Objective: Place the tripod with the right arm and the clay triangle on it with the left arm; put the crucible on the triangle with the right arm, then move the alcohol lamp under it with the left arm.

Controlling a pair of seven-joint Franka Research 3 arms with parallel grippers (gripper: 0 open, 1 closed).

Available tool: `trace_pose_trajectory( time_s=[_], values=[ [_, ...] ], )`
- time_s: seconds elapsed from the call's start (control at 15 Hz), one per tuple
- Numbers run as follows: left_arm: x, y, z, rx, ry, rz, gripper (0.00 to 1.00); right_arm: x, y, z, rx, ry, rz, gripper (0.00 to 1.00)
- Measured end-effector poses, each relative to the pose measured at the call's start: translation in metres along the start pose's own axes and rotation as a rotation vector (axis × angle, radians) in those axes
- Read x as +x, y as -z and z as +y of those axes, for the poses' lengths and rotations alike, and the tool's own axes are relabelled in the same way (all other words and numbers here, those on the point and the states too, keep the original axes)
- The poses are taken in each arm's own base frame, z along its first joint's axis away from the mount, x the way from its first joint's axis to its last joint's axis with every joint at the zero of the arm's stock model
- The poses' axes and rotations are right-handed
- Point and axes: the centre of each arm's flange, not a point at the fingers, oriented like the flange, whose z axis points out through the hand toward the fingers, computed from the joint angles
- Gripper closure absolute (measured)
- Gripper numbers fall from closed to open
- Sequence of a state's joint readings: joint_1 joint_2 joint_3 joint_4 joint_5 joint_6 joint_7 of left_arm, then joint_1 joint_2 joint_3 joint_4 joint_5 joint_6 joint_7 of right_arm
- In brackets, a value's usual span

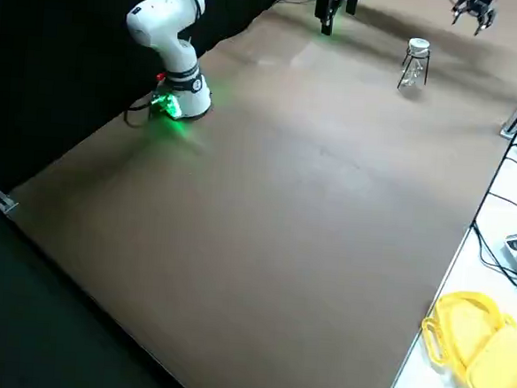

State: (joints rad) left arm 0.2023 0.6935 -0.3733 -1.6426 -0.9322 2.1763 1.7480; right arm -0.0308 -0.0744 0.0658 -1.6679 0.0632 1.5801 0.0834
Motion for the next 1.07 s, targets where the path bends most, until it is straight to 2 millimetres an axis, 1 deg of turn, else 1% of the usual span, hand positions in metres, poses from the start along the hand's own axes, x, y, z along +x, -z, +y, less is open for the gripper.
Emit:
trace_pose_trajectory(
  time_s=[0.13, 0.27, 0.47, 0.67, 0.8, 0.87, 1.07],
  values=[
    [0.03, 0.029, -0.002, 0.026, 0.022, -0.099, 0.0, 0.0, 0.0, 0.0, 0.0, 0.0, 0.0, 0.0],
    [0.059, 0.053, 0.002, 0.062, 0.064, -0.172, 0.0, 0.0, 0.0, 0.0, 0.0, 0.0, 0.0, 0.0],
    [0.096, 0.085, 0.021, 0.122, 0.177, -0.295, 0.0, 0.0, 0.0, -0.001, 0.0, 0.001, 0.0, 0.0],
    [0.127, 0.126, 0.044, 0.242, 0.349, -0.443, 0.0, 0.0, 0.0, 0.0, 0.0, 0.001, 0.001, 0.0],
    [0.143, 0.149, 0.064, 0.319, 0.464, -0.532, 0.0, 0.0, 0.0, 0.0, 0.001, 0.0, 0.002, 0.0],
    [0.157, 0.17, 0.086, 0.385, 0.555, -0.61, 0.0, 0.001, 0.001, -0.001, 0.001, 0.001, 0.009, 0.0],
    [0.173, 0.203, 0.116, 0.513, 0.72, -0.685, 0.0, 0.002, 0.0, -0.005, 0.0, 0.011, 0.018, 0.0]
  ],
)
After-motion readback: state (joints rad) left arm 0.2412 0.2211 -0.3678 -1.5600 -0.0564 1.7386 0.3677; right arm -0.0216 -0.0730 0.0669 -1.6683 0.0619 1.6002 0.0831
